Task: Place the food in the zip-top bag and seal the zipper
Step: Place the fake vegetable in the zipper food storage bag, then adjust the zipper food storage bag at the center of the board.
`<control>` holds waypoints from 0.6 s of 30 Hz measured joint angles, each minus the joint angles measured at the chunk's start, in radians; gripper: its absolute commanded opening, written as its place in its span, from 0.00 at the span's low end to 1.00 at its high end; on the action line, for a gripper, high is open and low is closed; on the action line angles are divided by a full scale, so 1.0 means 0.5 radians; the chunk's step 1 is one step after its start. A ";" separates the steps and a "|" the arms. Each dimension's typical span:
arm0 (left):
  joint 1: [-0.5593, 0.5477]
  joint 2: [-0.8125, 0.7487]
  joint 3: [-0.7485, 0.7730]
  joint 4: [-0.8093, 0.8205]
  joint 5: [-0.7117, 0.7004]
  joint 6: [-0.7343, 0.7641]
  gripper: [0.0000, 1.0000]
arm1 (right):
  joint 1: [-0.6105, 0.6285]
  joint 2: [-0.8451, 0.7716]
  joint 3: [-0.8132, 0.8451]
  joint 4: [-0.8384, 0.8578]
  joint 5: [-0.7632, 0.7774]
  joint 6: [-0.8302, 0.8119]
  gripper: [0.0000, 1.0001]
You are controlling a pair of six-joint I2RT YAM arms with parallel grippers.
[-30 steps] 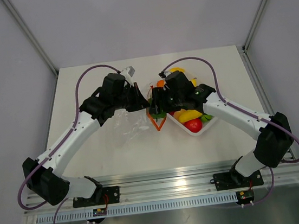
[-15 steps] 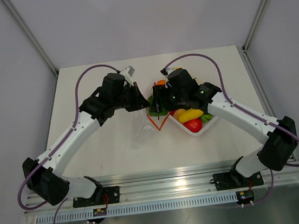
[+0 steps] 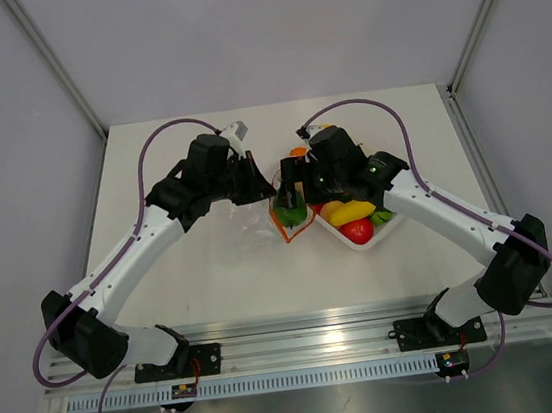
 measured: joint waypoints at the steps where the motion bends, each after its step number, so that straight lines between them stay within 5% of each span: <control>1: 0.001 0.000 0.000 0.002 0.002 0.000 0.00 | 0.000 0.000 0.003 -0.010 0.004 0.000 0.91; 18: 0.013 0.000 -0.027 0.029 0.014 -0.015 0.00 | 0.003 -0.163 0.051 -0.195 0.441 -0.004 0.91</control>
